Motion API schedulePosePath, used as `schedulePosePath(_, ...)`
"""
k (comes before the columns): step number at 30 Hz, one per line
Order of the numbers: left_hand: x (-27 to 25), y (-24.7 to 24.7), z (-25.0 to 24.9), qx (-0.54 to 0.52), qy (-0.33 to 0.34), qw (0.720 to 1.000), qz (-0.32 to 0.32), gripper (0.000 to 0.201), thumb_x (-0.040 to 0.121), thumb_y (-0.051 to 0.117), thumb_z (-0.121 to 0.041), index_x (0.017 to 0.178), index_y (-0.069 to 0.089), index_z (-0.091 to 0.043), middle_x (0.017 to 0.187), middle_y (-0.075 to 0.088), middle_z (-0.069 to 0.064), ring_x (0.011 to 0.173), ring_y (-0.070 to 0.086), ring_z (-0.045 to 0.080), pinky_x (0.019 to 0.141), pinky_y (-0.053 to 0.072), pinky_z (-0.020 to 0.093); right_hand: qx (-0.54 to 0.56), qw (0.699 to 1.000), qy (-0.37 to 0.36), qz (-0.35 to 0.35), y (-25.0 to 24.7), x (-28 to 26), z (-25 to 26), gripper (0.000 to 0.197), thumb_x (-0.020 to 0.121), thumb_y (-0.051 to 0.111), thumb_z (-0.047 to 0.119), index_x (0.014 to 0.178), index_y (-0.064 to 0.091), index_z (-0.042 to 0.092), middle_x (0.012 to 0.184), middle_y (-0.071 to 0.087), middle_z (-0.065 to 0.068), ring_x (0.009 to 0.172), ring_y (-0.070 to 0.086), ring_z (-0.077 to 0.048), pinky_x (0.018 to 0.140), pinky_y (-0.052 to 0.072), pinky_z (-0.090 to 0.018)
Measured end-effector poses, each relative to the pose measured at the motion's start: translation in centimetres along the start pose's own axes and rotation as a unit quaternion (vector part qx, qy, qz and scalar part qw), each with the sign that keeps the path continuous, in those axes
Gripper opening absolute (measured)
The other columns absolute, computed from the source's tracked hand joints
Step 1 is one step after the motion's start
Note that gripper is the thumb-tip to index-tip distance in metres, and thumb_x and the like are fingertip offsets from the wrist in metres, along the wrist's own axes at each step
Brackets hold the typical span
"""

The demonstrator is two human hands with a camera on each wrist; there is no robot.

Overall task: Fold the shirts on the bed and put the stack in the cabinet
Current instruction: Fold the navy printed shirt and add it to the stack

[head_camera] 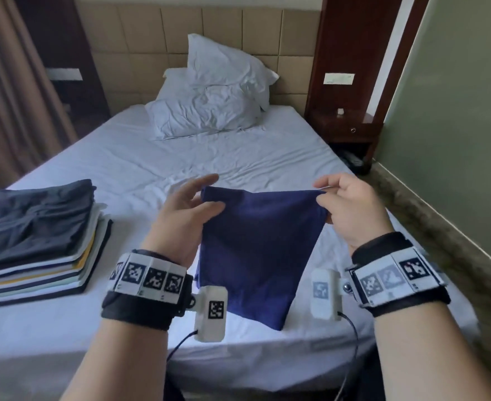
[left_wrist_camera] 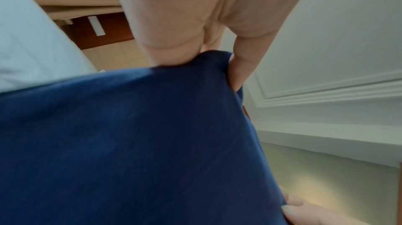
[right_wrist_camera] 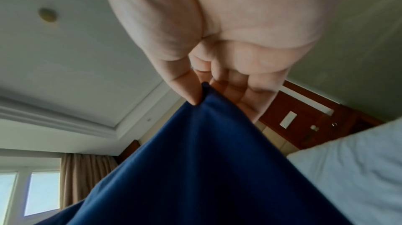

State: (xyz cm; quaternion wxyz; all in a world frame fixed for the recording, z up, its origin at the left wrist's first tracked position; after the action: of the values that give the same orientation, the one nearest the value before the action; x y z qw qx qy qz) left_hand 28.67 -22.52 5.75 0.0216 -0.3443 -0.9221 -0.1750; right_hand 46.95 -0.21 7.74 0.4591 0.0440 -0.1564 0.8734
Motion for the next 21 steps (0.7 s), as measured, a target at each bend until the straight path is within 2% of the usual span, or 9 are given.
schedulePosePath(3,-2.1,1.7,-1.2,0.057,0.030,0.998,0.023,0.051,0.068,0.071,-0.010,0.118,0.074,-0.022,0.103,0.070,0.015,0.097,0.061,0.028,0.093,0.044,0.040,-0.015,0.999,-0.025,-0.019,-2.1,-2.0,1.3,0.031,0.072,0.055,0.012,0.086,0.071,0.034,0.089,0.073,-0.001,0.078,0.067,-0.021,0.072,0.054,-0.041)
schedulePosePath(5,-3.2,2.6,-2.0,0.061,0.053,0.996,0.029,0.042,0.073,0.063,-0.003,0.107,0.076,-0.023,0.098,0.068,0.006,0.092,0.057,0.025,0.087,0.042,0.038,-0.047,0.998,-0.043,-0.024,-3.1,-3.1,1.9,0.032,0.075,0.055,0.009,0.089,0.069,0.034,0.089,0.073,0.003,0.081,0.069,-0.019,0.072,0.056,-0.036)
schedulePosePath(7,-4.1,3.6,-2.5,0.059,0.071,0.995,0.033,0.032,0.075,0.058,0.000,0.092,0.073,-0.022,0.093,0.065,0.005,0.087,0.052,0.025,0.079,0.040,0.038,-0.113,0.991,-0.065,-0.010,-3.5,-4.2,2.9,0.033,0.081,0.055,0.004,0.094,0.067,0.032,0.090,0.070,0.009,0.078,0.066,-0.006,0.067,0.050,-0.019)
schedulePosePath(9,-4.9,4.8,-2.9,0.068,0.076,0.994,0.041,0.025,0.076,0.057,0.001,0.085,0.068,-0.019,0.085,0.062,0.006,0.080,0.050,0.024,0.071,0.038,0.035,-0.186,0.978,-0.091,0.015,-3.1,-5.3,4.4,0.036,0.082,0.058,0.006,0.103,0.066,0.034,0.097,0.067,0.012,0.080,0.062,0.001,0.065,0.046,-0.012)
schedulePosePath(11,-5.6,6.3,-2.9,0.093,0.074,0.991,0.064,0.021,0.078,0.058,0.001,0.083,0.067,-0.018,0.078,0.059,0.006,0.073,0.049,0.021,0.065,0.036,0.033,-0.223,0.965,-0.123,0.069,-1.8,-6.8,5.9,0.041,0.083,0.064,0.015,0.116,0.065,0.040,0.111,0.064,0.013,0.098,0.060,0.001,0.077,0.047,-0.015)
schedulePosePath(13,-6.3,8.1,-3.1,0.123,0.083,0.983,0.104,0.021,0.079,0.059,0.002,0.084,0.067,-0.017,0.078,0.059,0.006,0.072,0.050,0.021,0.065,0.037,0.032,-0.231,0.954,-0.141,0.129,-0.2,-8.3,7.1,0.042,0.084,0.071,0.027,0.122,0.064,0.044,0.121,0.061,0.015,0.110,0.057,0.000,0.086,0.044,-0.017)
schedulePosePath(15,-7.2,9.7,-3.3,0.145,0.089,0.975,0.144,0.023,0.077,0.058,0.004,0.083,0.068,-0.016,0.082,0.064,0.007,0.077,0.056,0.020,0.073,0.042,0.032,-0.219,0.951,-0.150,0.160,0.9,-9.7,7.8,0.037,0.083,0.075,0.036,0.118,0.065,0.043,0.119,0.062,0.021,0.108,0.057,0.004,0.087,0.043,-0.016)
schedulePosePath(18,-7.9,10.8,-3.0,0.171,0.078,0.967,0.172,0.029,0.073,0.057,0.005,0.078,0.070,-0.021,0.084,0.068,0.005,0.081,0.060,0.019,0.079,0.046,0.035,-0.196,0.954,-0.162,0.160,1.3,-10.6,8.3,0.028,0.080,0.080,0.038,0.104,0.065,0.034,0.109,0.066,0.021,0.105,0.057,0.006,0.089,0.043,-0.015)
schedulePosePath(21,-8.1,10.5,-2.7,0.208,0.074,0.960,0.170,0.031,0.068,0.059,0.000,0.075,0.070,-0.029,0.088,0.071,0.005,0.084,0.062,0.024,0.084,0.049,0.050,-0.200,0.952,-0.149,0.176,1.4,-10.7,7.4,0.027,0.078,0.081,0.043,0.095,0.065,0.030,0.106,0.070,0.016,0.104,0.062,0.000,0.097,0.048,-0.029)
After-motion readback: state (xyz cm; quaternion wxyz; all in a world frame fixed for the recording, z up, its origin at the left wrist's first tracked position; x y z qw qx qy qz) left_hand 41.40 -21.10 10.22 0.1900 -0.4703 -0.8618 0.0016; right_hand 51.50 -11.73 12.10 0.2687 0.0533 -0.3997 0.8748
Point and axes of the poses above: each hand's wrist, its own x-axis towards the middle knuckle, its own y-axis out of the palm, z = x × y, the point moved 10 cm from there along x, towards the middle knuckle
